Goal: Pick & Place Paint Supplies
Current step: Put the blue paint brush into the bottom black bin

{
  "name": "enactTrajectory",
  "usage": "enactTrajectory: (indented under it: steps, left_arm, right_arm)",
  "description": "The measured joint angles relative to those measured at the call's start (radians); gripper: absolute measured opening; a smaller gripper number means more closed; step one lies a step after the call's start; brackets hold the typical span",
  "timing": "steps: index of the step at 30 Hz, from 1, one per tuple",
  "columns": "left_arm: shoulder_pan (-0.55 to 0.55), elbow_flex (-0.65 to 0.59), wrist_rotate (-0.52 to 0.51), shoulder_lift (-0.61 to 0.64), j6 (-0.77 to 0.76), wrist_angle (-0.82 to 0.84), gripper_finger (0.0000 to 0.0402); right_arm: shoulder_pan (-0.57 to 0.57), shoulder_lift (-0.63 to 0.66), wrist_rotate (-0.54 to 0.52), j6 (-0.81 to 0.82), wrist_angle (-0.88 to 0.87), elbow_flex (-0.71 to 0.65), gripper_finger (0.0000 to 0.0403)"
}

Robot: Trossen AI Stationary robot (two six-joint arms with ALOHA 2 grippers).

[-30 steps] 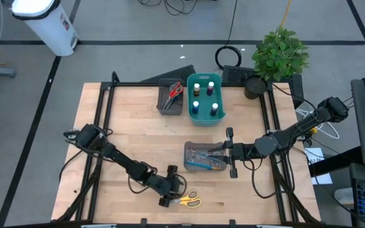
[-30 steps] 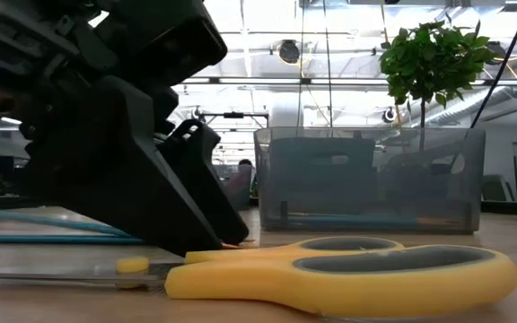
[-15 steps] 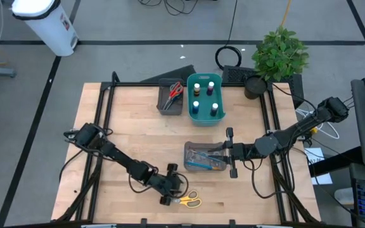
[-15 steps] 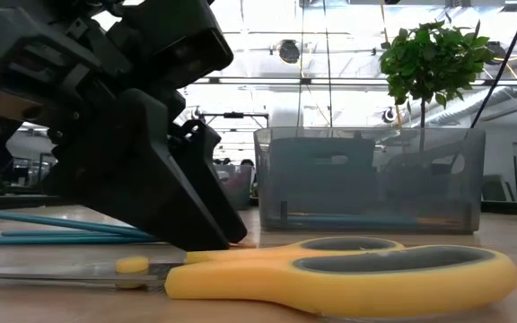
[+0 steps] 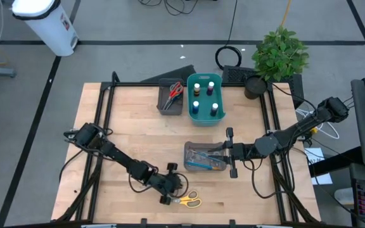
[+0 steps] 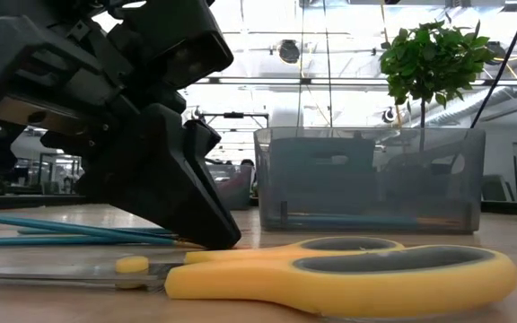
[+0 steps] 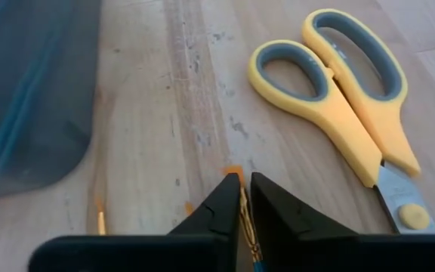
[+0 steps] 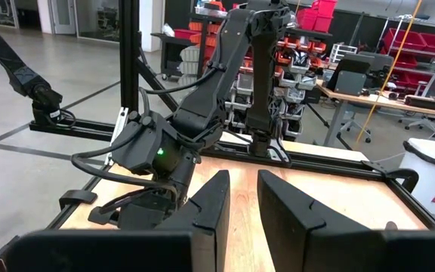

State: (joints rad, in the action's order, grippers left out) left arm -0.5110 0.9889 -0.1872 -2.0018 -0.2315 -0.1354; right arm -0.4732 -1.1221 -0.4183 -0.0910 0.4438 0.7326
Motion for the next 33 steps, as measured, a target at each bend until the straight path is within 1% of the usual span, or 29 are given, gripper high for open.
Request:
enactTrajectory:
  steps: [3, 6, 9, 16, 21, 24, 33]
  left_arm:
    - [0.0, -0.001, 0.0, -0.001, -0.007, -0.001, 0.0025]
    - [0.0, -0.001, 0.0, -0.001, -0.007, -0.002, 0.003]
    - [0.0, -0.001, -0.001, -0.001, -0.01, -0.003, 0.0054]
    - [0.0, -0.002, -0.006, -0.001, -0.019, 0.0, 0.0124]
    - [0.0, -0.002, -0.007, -0.001, -0.04, 0.001, 0.0153]
    - [0.0, -0.003, -0.007, 0.0, -0.039, -0.002, 0.016]
    - [-0.002, -0.006, -0.02, 0.048, -0.033, 0.014, 0.0158]
  right_arm:
    - [0.0, 0.0, 0.0, 0.0, 0.0, 0.0, 0.0059]
    - [0.0, 0.0, 0.0, 0.0, 0.0, 0.0, 0.0059]
    - [0.0, 0.0, 0.0, 0.0, 0.0, 0.0, 0.0059]
    - [0.0, 0.0, 0.0, 0.0, 0.0, 0.0, 0.0059]
    - [0.0, 0.0, 0.0, 0.0, 0.0, 0.0, 0.0059]
    - [0.0, 0.0, 0.0, 0.0, 0.0, 0.0, 0.0059]
    - [0.0, 0.0, 0.0, 0.0, -0.001, 0.0, 0.0059]
